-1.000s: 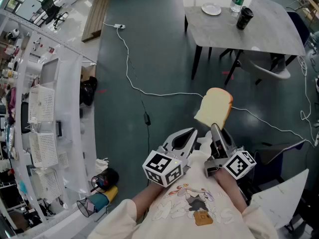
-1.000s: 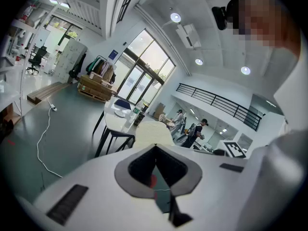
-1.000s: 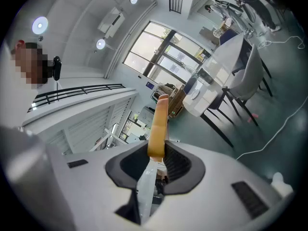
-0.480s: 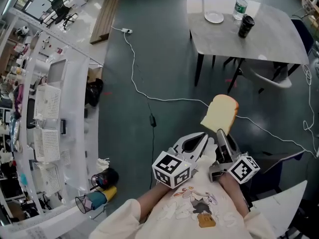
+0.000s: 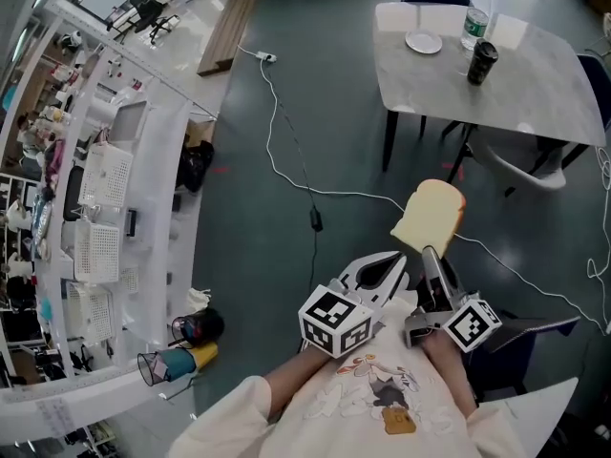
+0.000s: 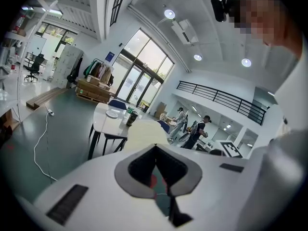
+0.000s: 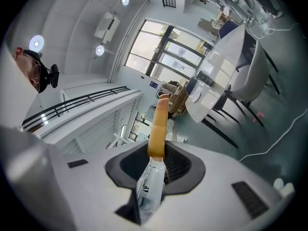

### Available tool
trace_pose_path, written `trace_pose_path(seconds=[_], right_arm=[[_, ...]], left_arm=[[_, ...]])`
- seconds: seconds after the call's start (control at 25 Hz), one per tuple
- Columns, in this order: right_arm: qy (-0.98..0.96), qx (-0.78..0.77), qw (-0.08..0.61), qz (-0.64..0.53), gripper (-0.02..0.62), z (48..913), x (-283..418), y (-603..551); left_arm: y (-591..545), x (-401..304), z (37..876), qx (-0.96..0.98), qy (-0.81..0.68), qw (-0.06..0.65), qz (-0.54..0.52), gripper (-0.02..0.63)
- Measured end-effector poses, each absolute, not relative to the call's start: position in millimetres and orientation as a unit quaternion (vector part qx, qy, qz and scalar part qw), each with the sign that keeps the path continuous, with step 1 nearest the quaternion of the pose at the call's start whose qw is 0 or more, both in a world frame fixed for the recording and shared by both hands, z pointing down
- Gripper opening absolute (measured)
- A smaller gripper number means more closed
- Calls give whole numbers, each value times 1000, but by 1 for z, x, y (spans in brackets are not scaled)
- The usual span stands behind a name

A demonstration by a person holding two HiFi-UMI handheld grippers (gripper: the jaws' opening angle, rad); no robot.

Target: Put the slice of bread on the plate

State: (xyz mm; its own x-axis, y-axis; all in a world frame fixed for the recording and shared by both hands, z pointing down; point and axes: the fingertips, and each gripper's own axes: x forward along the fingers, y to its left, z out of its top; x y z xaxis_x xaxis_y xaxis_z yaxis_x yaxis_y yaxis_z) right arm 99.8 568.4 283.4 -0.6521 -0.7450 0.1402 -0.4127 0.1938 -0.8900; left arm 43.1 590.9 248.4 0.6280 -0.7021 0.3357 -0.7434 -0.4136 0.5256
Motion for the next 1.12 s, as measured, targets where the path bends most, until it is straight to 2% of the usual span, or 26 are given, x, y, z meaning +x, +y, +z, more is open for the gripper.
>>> trace_pose_path(seconds=[0.52,0.88,1.12], right_arm=[[729,-395,158,-536,89,312,132,541],[716,-430,145,-531,89,325,123,458],[715,-446,157,-515,89,313,92,386]], left_arm=[[562,87,268,842,-412,343,60,9],[469,65,275,842,-397,362,43,9],[396,37,265,852,-379,360,36,9]])
